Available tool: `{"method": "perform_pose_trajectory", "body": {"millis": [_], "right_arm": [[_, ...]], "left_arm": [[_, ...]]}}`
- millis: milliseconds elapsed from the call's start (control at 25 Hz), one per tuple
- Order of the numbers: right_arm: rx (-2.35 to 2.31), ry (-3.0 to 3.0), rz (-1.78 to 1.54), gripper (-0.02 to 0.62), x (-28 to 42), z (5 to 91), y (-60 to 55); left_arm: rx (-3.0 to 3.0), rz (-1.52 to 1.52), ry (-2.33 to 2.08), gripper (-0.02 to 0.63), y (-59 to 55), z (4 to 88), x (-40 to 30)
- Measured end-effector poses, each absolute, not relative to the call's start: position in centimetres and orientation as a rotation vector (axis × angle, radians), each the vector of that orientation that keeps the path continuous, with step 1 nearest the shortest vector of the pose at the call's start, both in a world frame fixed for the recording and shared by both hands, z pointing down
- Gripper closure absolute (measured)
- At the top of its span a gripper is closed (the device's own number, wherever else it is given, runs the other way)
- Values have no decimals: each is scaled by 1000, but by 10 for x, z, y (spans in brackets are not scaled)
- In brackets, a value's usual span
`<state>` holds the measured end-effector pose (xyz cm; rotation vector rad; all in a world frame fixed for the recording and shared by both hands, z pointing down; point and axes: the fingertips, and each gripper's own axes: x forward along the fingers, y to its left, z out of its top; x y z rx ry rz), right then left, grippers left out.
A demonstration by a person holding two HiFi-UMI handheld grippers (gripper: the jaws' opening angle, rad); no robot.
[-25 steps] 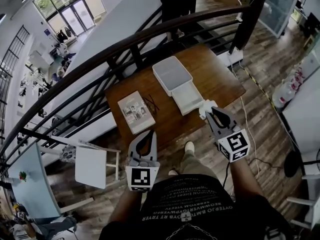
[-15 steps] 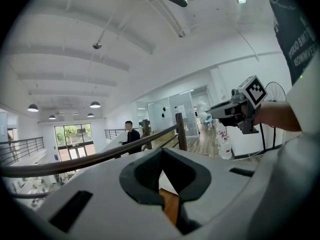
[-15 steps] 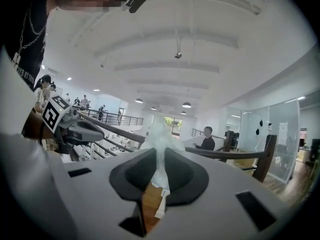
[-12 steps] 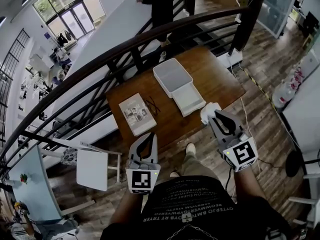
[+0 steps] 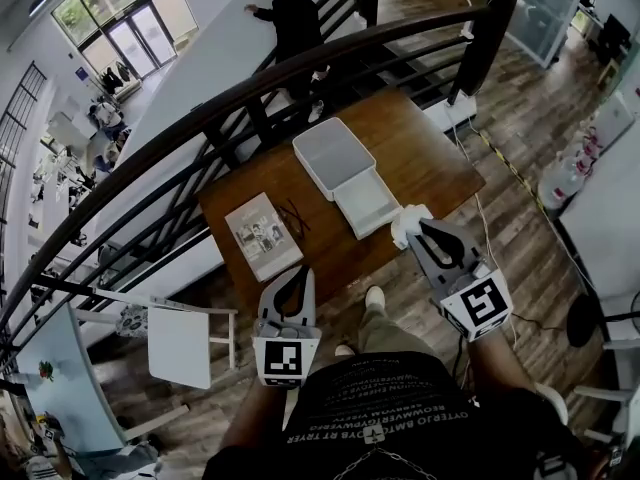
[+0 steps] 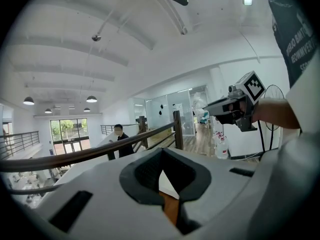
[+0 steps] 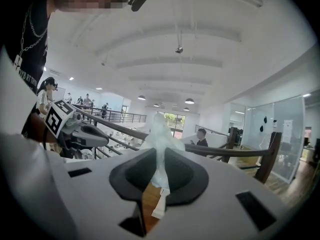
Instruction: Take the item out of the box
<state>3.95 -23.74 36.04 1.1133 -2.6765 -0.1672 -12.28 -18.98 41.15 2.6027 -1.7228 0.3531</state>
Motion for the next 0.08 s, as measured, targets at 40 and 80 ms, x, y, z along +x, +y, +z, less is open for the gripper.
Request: {"method": "perform_pose_trajectory", "body": {"millis": [40, 80], "right_arm": [[1114, -2679, -166, 549, 40, 362, -244], [1114, -2682, -164, 549, 41, 364, -250]], "left_arm": [[2604, 352, -1722, 601, -196, 414, -122], [2607, 351, -1720, 601, -203, 416, -121]]}}
